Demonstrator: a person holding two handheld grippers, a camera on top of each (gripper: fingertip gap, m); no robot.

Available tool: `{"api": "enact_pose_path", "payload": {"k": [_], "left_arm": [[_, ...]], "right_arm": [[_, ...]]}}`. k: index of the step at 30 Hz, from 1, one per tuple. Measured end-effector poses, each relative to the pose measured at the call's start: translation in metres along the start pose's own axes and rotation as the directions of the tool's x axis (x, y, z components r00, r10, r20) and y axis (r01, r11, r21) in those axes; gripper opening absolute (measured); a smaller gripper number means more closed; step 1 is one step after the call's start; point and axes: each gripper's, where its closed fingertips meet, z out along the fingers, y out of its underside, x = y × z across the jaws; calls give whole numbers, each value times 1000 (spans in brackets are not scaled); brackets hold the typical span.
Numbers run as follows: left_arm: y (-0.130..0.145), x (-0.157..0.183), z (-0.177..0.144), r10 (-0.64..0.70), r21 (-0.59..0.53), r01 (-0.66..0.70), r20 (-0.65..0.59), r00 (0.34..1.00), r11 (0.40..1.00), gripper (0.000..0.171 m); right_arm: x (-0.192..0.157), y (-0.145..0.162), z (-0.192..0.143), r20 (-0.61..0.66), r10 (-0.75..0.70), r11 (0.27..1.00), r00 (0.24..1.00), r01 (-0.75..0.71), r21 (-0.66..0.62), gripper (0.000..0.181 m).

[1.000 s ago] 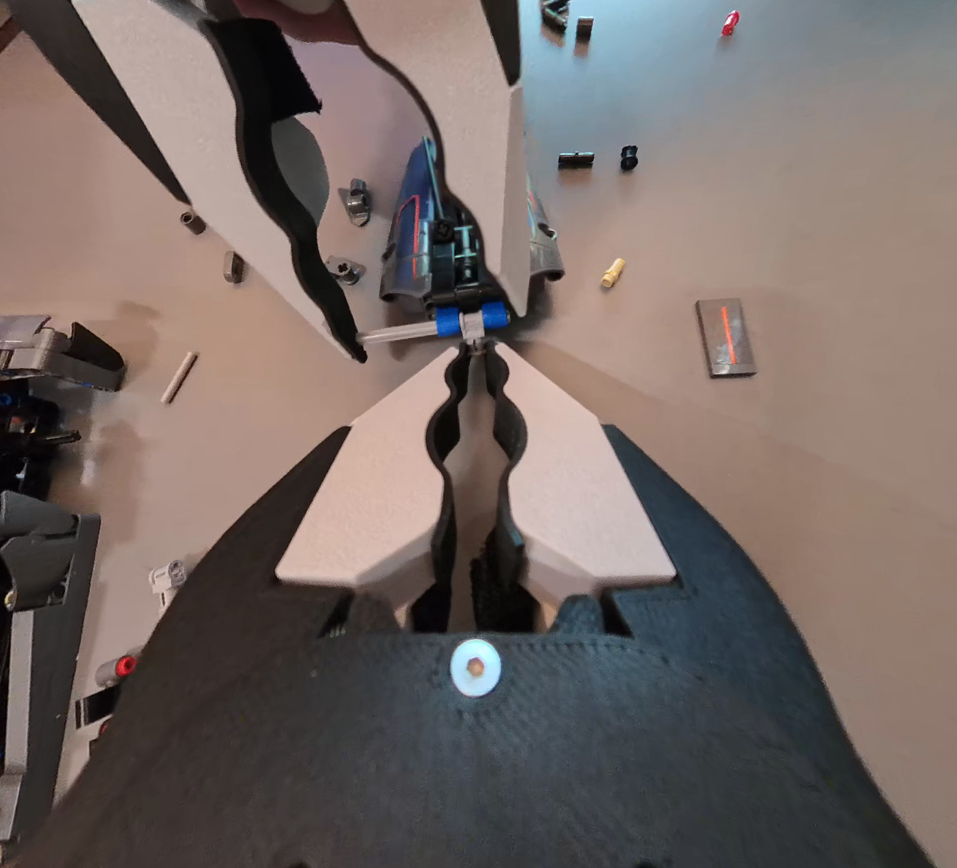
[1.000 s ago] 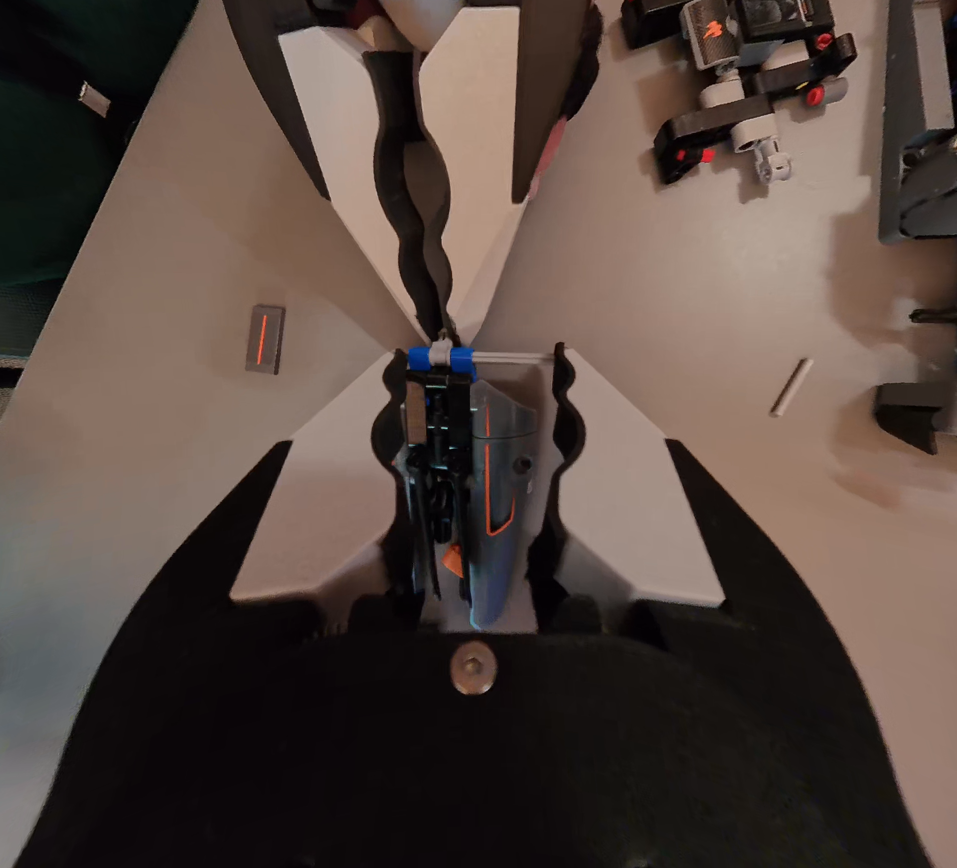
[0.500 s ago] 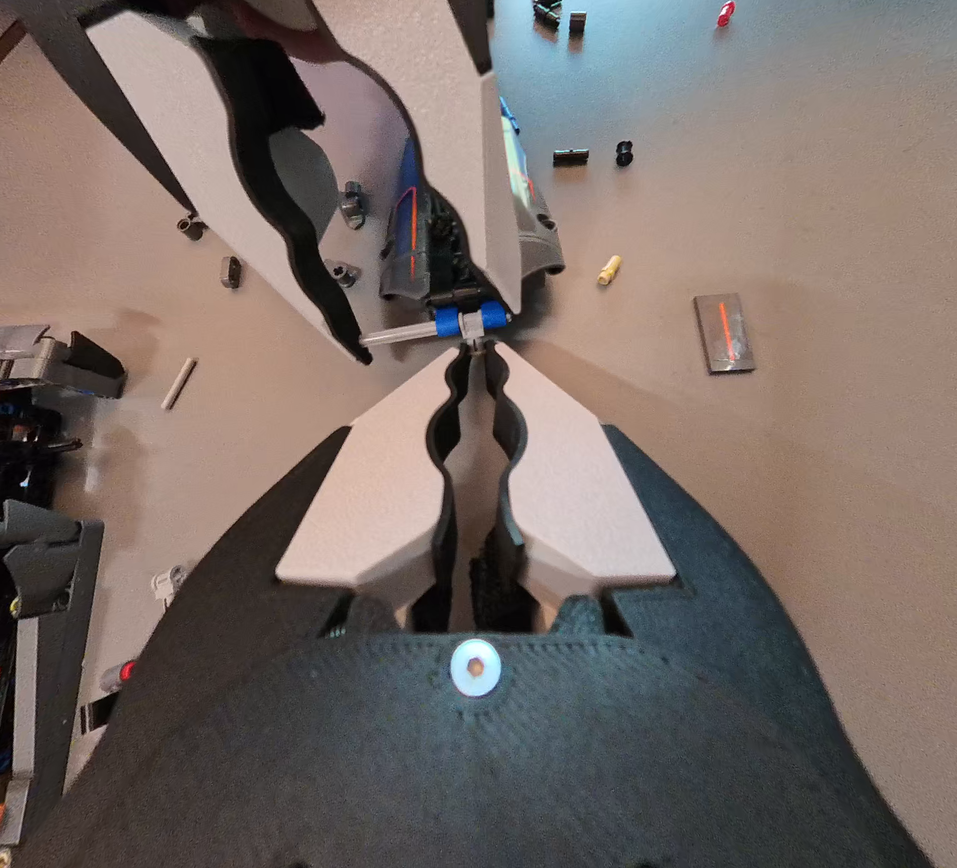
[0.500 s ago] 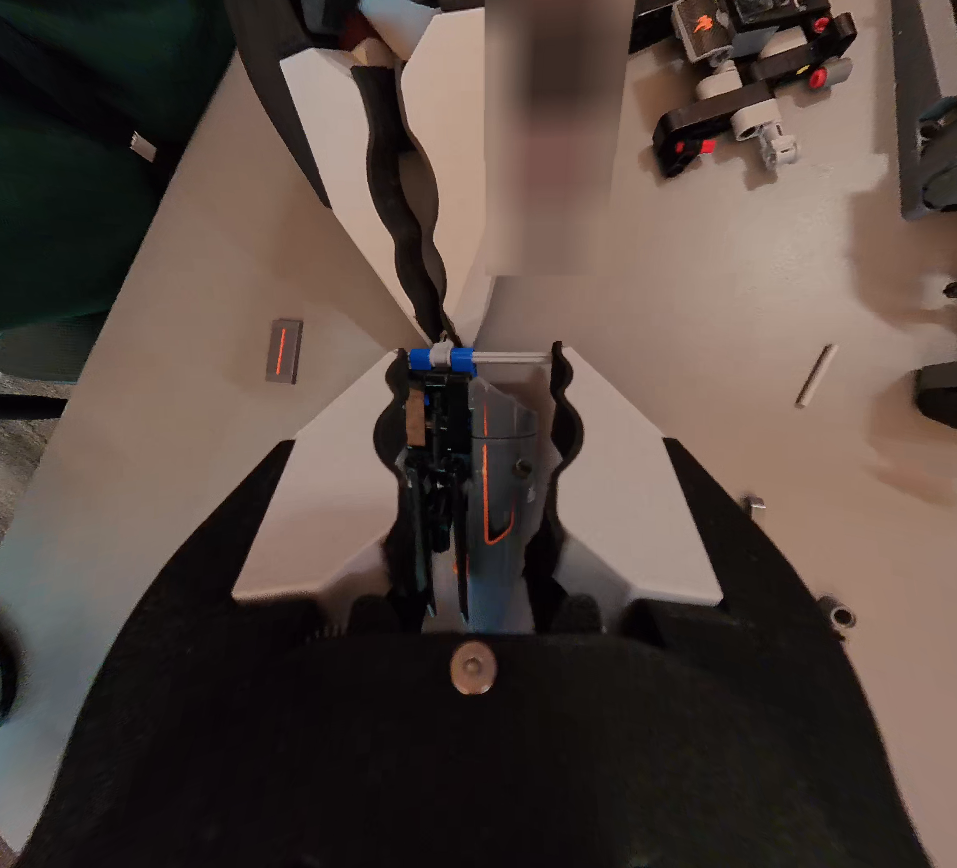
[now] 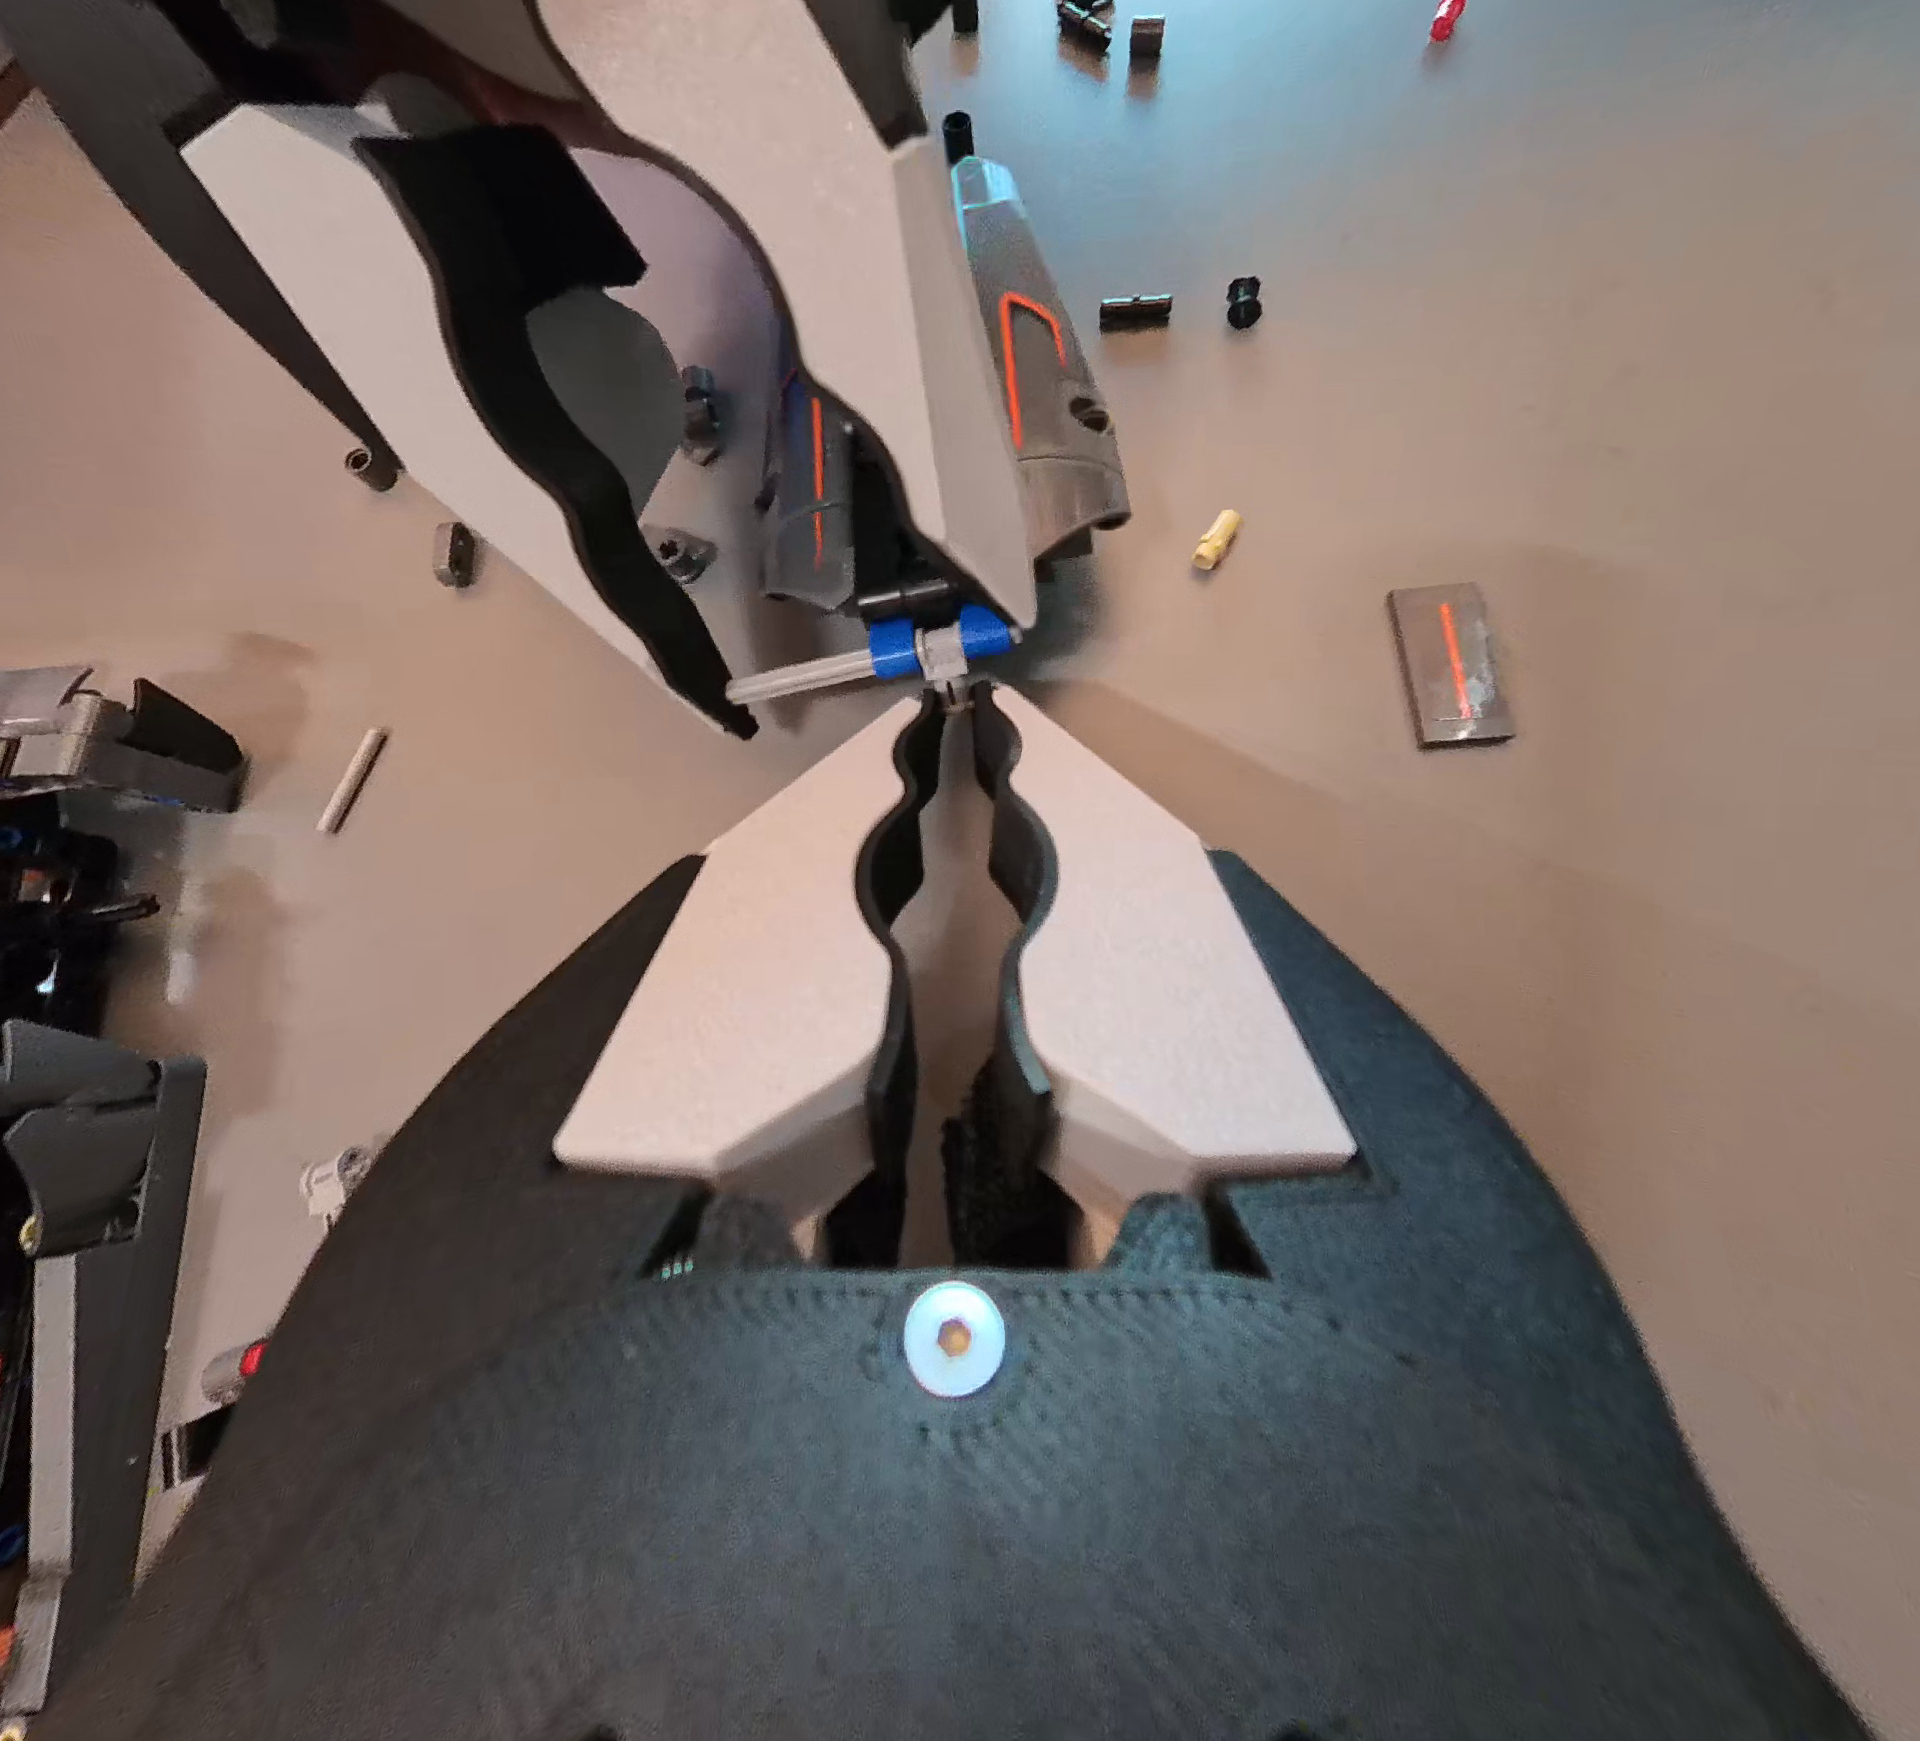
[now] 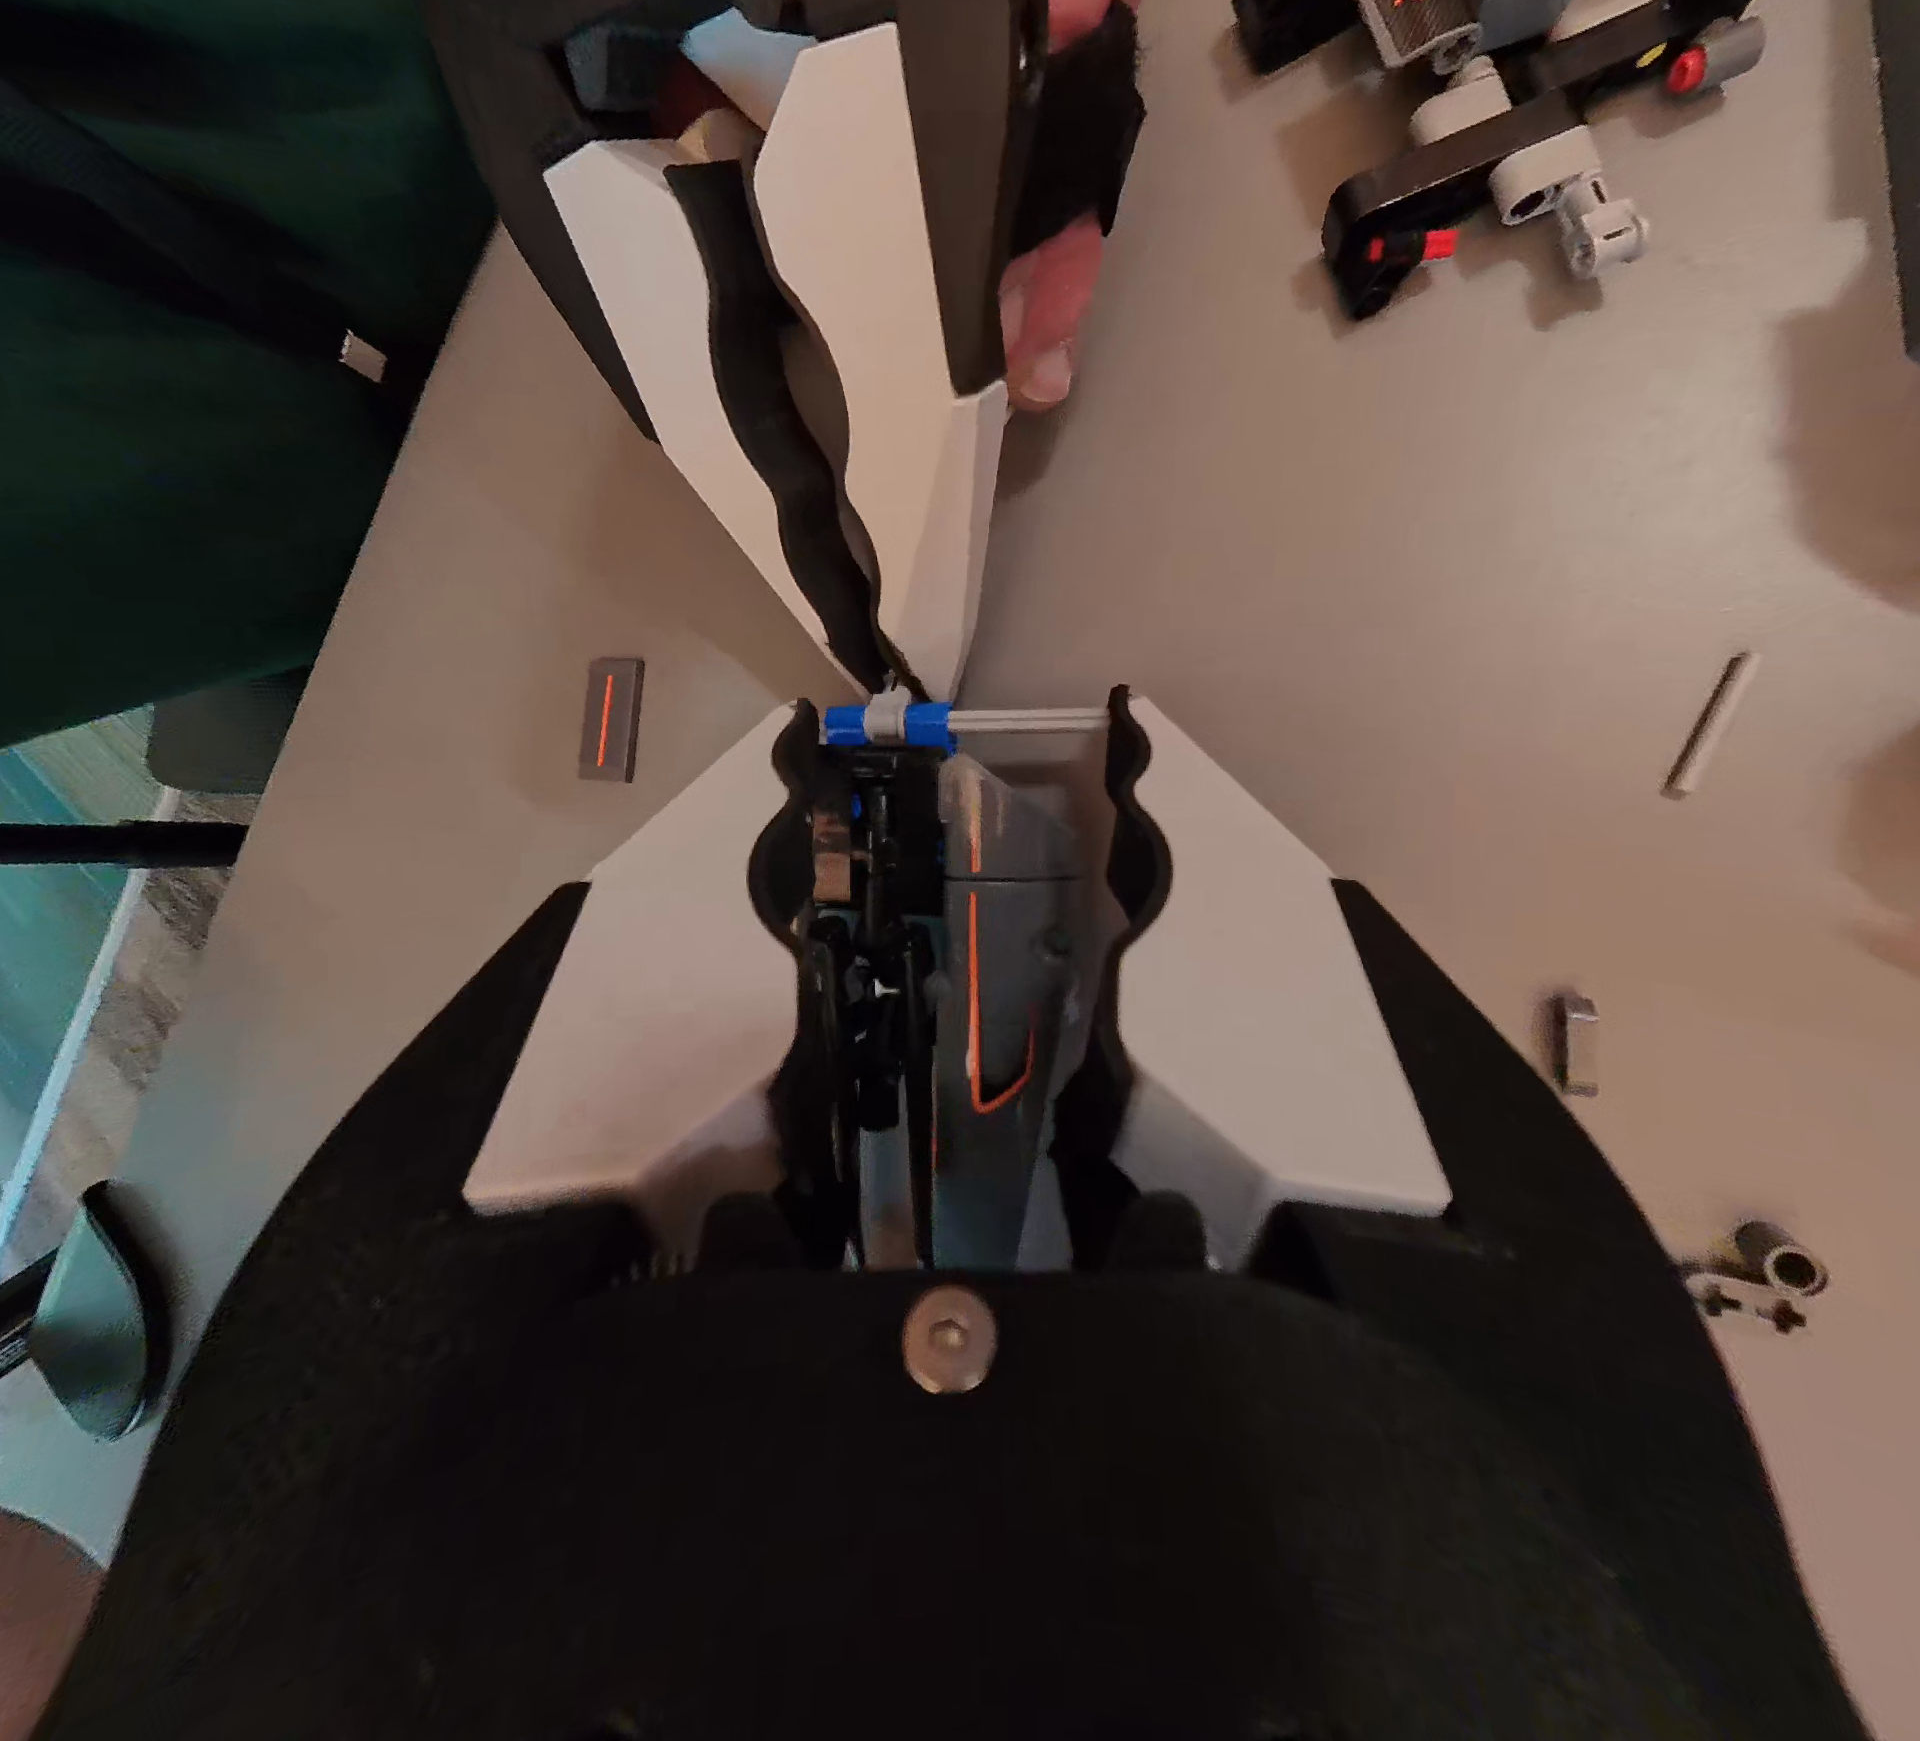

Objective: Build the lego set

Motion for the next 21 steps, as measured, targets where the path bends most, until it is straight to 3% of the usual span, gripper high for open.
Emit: {"api": "enact_pose_path", "payload": {"k": [6,9,14,19,21], "left_arm": [[1,1,1,11,-6,-11,7,1000,1000,4],[-1,-2,0,-11,3,11,5,1000,1000,4],[1,0,1,5,-8,-5,8,1000,1000,4],[0,-1,0,-10,0,10,4,1000,1000,4],[0,-1,1,-7,-2,7,5,1000,1000,4]], "right_arm": [[5,1,-4,-23,-1,1000,1000,0,-2,37],[0,-1,-3,14,29,1000,999,-29,9,55],[4,2,-1,-7,26,1000,1000,-26,5,46],[1,3,1,5,37,999,999,-37,-1,57],[2,3,1,-6,35,999,999,-35,-1,52]]}}
